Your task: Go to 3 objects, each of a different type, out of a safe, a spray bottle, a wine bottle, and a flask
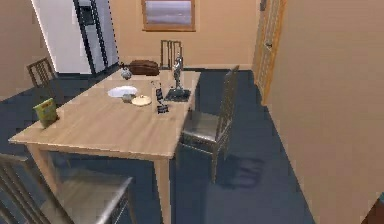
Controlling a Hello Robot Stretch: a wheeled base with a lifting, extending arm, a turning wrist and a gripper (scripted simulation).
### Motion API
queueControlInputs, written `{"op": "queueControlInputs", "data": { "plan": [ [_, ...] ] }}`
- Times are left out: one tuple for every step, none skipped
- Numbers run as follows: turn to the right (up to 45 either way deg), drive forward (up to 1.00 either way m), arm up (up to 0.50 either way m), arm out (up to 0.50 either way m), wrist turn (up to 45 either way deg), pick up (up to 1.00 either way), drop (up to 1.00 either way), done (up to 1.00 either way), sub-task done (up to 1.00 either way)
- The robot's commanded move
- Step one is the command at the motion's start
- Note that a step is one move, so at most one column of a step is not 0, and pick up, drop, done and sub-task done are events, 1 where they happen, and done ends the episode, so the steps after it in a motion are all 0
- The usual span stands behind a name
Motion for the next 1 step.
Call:
{"op": "queueControlInputs", "data": {
  "plan": [
    [0.0,0.15,0.00,0.00,0.0,0.00,0.00,0.00,0.00]
  ]
}}
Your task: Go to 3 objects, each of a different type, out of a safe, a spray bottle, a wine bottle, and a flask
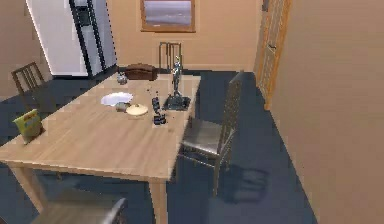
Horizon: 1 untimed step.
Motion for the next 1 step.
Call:
{"op": "queueControlInputs", "data": {
  "plan": [
    [45.0,0.00,0.00,0.00,0.0,0.00,0.00,0.00,0.00]
  ]
}}
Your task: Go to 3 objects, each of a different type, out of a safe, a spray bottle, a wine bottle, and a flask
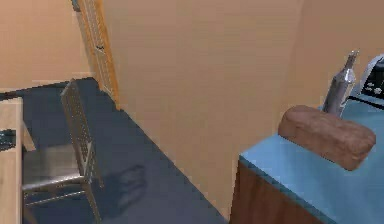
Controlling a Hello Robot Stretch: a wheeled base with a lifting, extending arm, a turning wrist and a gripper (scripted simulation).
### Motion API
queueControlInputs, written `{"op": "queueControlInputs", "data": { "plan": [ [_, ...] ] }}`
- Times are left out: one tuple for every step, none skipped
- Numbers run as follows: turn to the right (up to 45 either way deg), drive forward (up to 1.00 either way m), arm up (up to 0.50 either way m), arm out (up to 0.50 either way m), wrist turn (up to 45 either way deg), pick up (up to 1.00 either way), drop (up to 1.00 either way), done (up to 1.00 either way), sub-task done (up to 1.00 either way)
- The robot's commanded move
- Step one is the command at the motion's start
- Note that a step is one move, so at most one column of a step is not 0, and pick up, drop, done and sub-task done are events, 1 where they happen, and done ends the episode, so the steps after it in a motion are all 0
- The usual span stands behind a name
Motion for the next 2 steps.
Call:
{"op": "queueControlInputs", "data": {
  "plan": [
    [36.0,0.00,0.00,0.00,0.0,0.00,0.00,0.00,0.00],
    [0.0,0.00,0.00,0.00,0.0,0.00,0.00,1.00,0.00]
  ]
}}
